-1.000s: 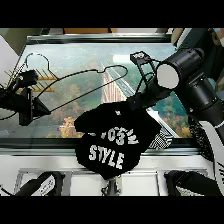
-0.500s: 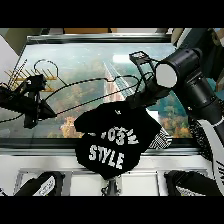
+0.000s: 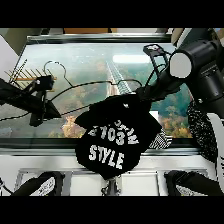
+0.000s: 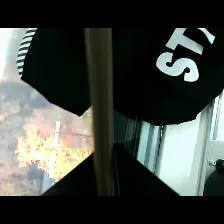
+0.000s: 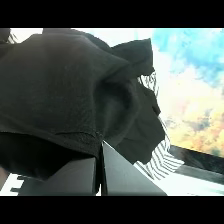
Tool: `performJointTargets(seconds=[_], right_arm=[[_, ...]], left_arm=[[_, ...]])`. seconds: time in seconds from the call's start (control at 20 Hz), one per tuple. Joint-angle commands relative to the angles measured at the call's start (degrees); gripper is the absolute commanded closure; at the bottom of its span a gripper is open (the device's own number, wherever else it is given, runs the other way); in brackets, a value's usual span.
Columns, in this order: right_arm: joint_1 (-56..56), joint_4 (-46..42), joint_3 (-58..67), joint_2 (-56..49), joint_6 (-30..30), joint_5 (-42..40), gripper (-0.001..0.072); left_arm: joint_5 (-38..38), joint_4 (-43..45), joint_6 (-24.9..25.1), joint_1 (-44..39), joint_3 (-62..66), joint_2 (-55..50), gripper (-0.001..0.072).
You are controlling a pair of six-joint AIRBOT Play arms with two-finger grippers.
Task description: Fold the clothes and pants, and hang the long-sleeved shirts on hangers.
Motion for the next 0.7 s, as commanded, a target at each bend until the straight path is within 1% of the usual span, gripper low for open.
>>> performJointTargets(seconds=[0.0, 0.35, 0.5, 0.65], right_arm=[[-0.87, -0.02, 0.94, 0.11, -0.02, 0.15, 0.0697], [-0.87, 0.00, 1.55, 0.31, -0.04, 0.15, 0.0697], [-0.87, 0.00, 1.86, 0.66, -0.31, 0.17, 0.0697], [-0.87, 0.00, 3.43, 0.76, -0.26, 0.17, 0.0697]], left_arm=[[-0.04, 0.50, -0.07, -3.43, -0.02, -2.45, 0.0695], [0.24, 0.44, -0.11, -4.79, -0.02, -7.45, 0.0695], [2.75, 0.46, -1.55, -4.79, -0.02, -8.39, 0.0695], [4.48, 0.46, -1.55, -4.79, -0.02, -8.39, 0.0695]])
